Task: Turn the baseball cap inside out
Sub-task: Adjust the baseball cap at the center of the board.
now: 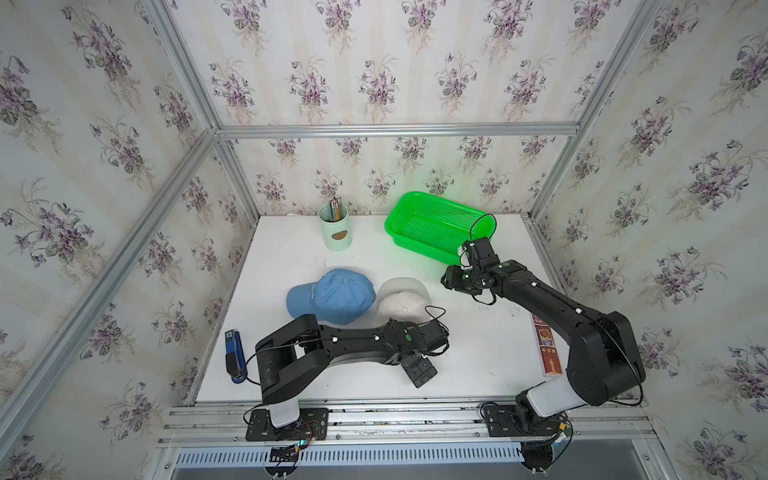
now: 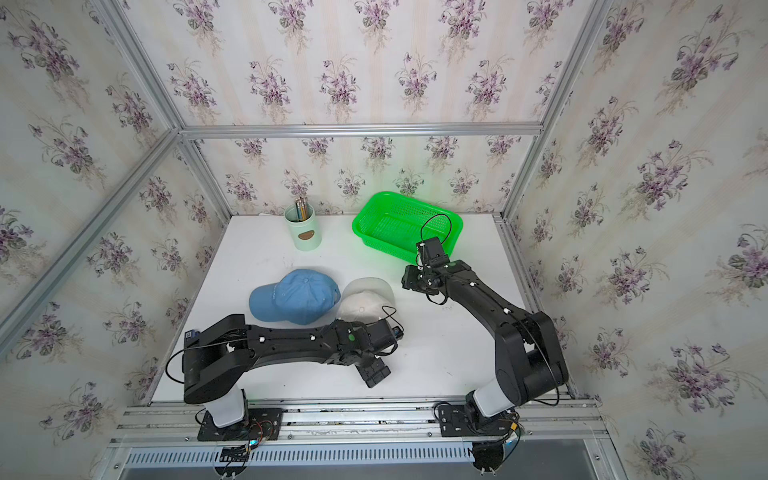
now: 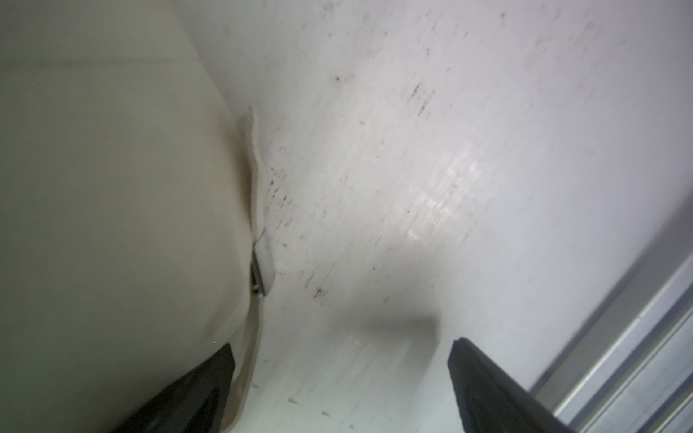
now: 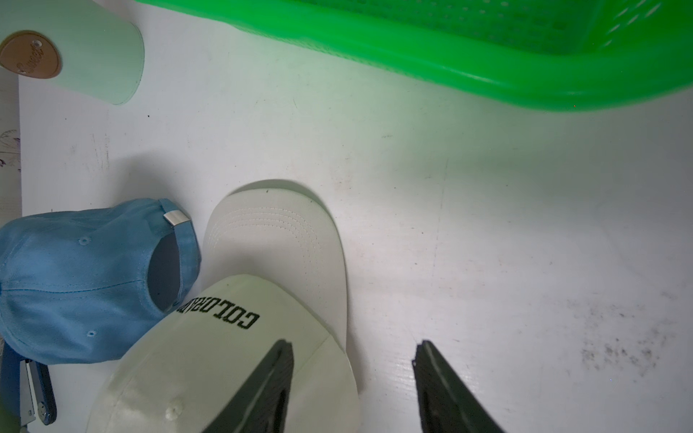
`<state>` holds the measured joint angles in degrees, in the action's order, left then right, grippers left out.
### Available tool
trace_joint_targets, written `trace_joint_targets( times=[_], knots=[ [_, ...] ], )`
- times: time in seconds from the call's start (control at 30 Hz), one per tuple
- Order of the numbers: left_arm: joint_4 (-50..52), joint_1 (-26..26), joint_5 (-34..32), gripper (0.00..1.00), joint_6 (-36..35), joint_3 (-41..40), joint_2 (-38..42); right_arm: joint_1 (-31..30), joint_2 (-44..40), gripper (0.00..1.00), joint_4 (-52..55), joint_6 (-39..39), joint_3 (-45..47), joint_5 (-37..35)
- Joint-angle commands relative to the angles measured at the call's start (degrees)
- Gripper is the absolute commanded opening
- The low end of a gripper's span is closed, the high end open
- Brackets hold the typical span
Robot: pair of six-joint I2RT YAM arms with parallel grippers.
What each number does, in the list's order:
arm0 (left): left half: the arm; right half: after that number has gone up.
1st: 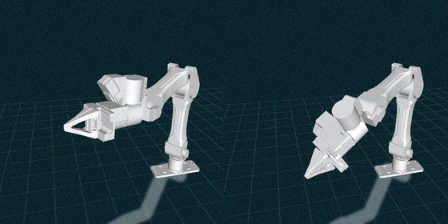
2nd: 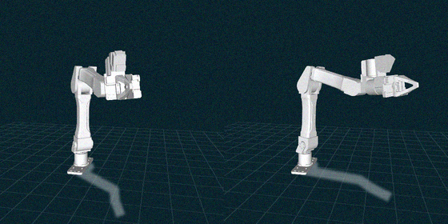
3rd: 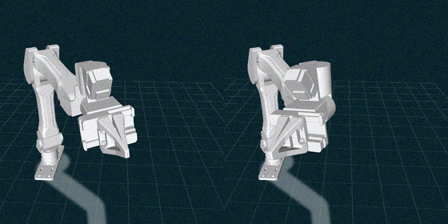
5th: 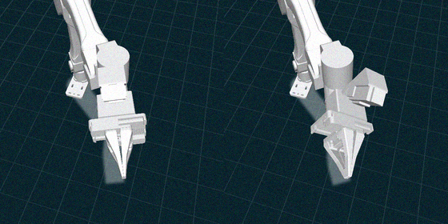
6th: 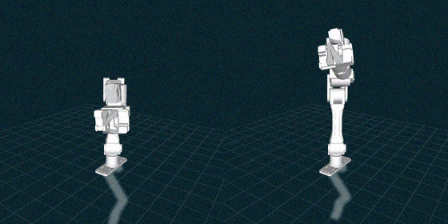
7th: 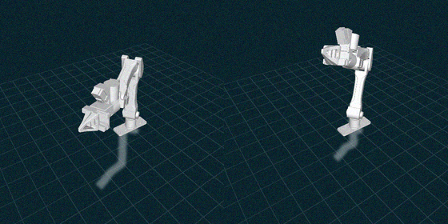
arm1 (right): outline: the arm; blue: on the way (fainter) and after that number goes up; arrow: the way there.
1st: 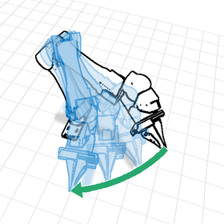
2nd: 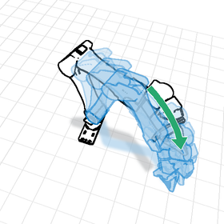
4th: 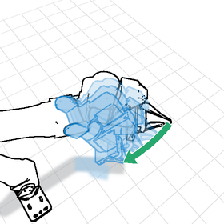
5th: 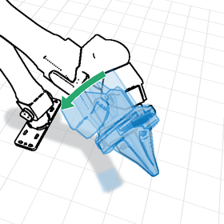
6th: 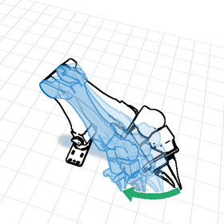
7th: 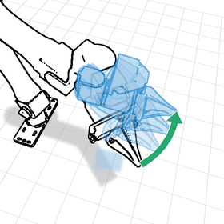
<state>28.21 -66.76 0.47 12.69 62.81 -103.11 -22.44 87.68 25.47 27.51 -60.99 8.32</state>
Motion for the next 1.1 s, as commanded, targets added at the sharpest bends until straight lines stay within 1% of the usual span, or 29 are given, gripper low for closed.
trace_joint_targets(
  times=[0.0,0.17,0.3,0.43,0.5,0.6,0.67,0.77,0.9,1.0,1.07],
  knots=[
    [-1.2,0.1,1.8,0.93,-1.1,0.6,-1.1,-0.1,0.2,0.57,-0.9,0.3,0.0,0.4],
    [-1.4,0.2,6.4,0.89,-1.3,0.7,-1.2,-0.1,0.4,0.57,-1.0,0.3,0.2,0.4],
    [-3.8,0.2,14.2,0.85,-3.4,-0.6,1.6,0.0,1.1,0.57,-1.3,0.2,0.2,0.7],
    [-3.8,0.4,21.6,0.85,-5.6,-1.1,3.5,0.0,1.4,0.57,-1.5,0.3,0.1,0.8],
    [-2.5,0.9,23.4,0.85,-6.4,-1.0,3.0,0.0,1.4,0.57,-1.5,0.3,0.1,0.8],
    [-2.1,1.8,23.5,0.85,-6.5,-1.7,1.5,-0.1,1.4,0.57,-1.4,0.2,-0.1,0.9],
    [-2.6,2.4,23.1,0.85,-5.9,-2.5,1.9,-0.1,1.4,0.57,-1.3,0.1,-0.4,0.9],
    [-2.4,3.7,22.2,0.86,-5.0,-2.7,6.2,0.0,1.5,0.57,-1.0,-0.1,-1.0,0.9],
    [0.7,5.7,22.6,0.87,-4.9,-0.3,15.4,-0.1,2.0,0.57,-0.3,-0.5,-1.7,0.3],
    [2.9,8.7,26.2,0.89,-5.1,1.6,21.3,-0.1,2.1,0.57,-0.3,-0.4,-2.0,0.2],
    [3.5,12.2,27.9,0.90,-4.6,1.9,25.1,-0.1,2.1,0.57,-0.3,-0.5,-2.2,0.2]
  ],
)
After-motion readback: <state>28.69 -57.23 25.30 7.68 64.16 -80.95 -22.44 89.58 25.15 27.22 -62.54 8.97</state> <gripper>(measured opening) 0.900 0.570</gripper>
